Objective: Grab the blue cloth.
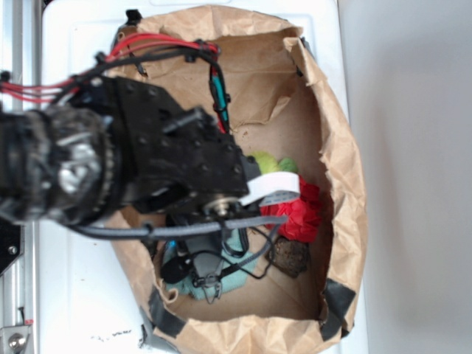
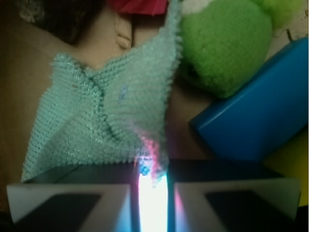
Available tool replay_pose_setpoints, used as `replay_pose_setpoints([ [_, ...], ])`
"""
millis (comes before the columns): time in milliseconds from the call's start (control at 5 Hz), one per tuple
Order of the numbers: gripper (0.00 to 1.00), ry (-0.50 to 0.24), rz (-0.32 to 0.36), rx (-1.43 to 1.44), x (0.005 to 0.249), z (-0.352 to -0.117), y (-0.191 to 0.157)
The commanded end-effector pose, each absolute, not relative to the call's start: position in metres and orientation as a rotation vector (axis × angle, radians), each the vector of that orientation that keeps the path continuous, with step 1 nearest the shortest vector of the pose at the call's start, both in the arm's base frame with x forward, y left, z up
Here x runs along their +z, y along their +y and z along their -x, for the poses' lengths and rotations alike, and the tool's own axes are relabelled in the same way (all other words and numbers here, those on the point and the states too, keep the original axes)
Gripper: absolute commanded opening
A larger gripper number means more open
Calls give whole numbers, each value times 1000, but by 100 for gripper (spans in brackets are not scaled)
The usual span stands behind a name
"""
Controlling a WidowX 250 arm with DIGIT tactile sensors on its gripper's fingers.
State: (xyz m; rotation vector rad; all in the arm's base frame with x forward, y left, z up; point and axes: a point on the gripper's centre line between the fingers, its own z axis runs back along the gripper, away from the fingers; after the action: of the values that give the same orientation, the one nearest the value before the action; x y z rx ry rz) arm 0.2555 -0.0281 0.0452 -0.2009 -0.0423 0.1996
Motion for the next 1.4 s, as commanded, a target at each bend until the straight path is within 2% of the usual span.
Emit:
replay_pose_setpoints([
  [0, 0, -150, 167, 212, 114, -262, -20],
  [200, 0, -156, 119, 206, 153, -271, -18],
  [400, 0, -150, 96, 218, 175, -279, -18],
  [600, 0, -162, 43, 225, 192, -277, -16],
  [800, 0, -211, -10, 199, 199, -264, -18],
  [1000, 0, -298, -24, 146, 203, -255, -20],
  [1200, 0, -373, 6, 112, 206, -250, -19],
])
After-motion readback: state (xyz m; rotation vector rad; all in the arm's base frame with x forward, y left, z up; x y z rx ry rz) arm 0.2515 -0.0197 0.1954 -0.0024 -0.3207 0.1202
